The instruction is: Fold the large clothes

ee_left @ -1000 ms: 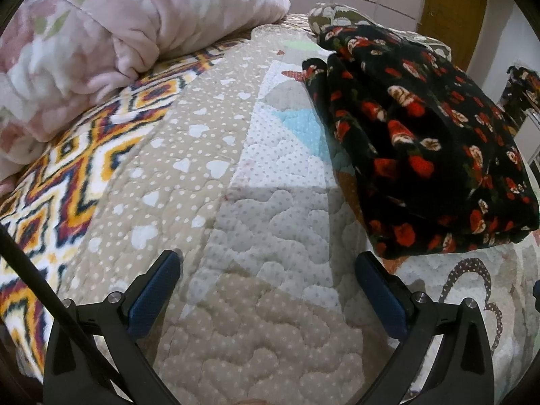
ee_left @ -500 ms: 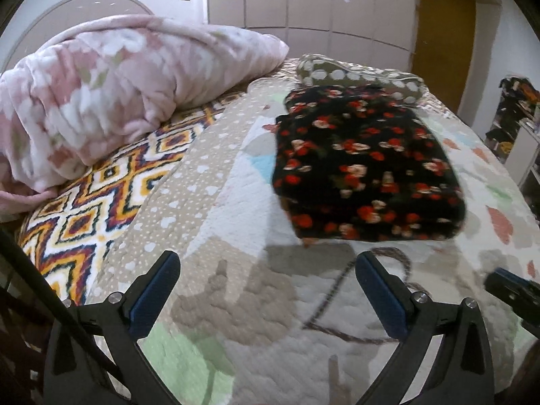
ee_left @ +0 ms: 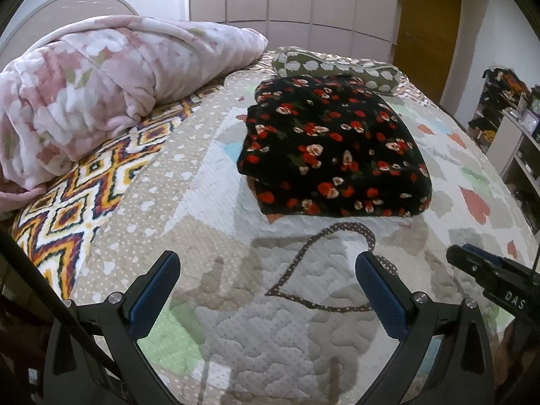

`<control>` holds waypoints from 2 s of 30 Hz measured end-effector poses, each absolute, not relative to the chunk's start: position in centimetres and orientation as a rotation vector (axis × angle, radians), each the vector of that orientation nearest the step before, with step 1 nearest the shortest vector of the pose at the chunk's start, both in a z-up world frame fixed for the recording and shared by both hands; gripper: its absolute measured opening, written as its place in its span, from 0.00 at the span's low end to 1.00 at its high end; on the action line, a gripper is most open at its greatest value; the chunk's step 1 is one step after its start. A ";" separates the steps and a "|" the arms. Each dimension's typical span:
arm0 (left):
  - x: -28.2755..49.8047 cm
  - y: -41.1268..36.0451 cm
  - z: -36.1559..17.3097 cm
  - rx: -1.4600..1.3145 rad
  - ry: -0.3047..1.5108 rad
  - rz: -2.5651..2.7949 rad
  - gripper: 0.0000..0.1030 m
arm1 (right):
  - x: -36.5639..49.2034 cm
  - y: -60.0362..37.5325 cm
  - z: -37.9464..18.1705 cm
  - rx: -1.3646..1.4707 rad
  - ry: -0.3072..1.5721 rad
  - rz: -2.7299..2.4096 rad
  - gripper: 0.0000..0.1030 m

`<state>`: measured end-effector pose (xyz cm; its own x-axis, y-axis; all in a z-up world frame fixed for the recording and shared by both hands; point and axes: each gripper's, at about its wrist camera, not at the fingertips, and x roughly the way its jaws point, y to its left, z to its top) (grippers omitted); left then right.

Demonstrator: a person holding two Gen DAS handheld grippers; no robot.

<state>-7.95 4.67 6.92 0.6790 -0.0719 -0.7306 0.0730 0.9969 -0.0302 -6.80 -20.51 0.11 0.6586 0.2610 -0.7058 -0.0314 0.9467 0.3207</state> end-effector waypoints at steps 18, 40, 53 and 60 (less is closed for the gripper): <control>-8.7 2.6 6.5 0.018 0.841 -0.151 1.00 | -7.2 -21.8 -0.7 0.288 0.856 0.094 0.50; -9.1 1.4 5.3 0.040 0.889 -0.176 1.00 | -7.3 -21.0 -0.7 0.187 0.866 0.014 0.54; -9.3 0.8 4.5 0.044 0.920 -0.209 1.00 | -7.2 -20.7 -0.9 0.160 0.875 -0.005 0.56; -9.3 0.8 4.1 0.036 0.937 -0.215 1.00 | -7.2 -20.3 -1.3 0.124 0.893 -0.021 0.57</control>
<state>-9.32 0.81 4.09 0.5725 -0.1679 -0.8025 0.1992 0.9780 -0.0625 -7.16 -20.30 -1.27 0.6272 0.0337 -0.7781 0.0698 0.9926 0.0992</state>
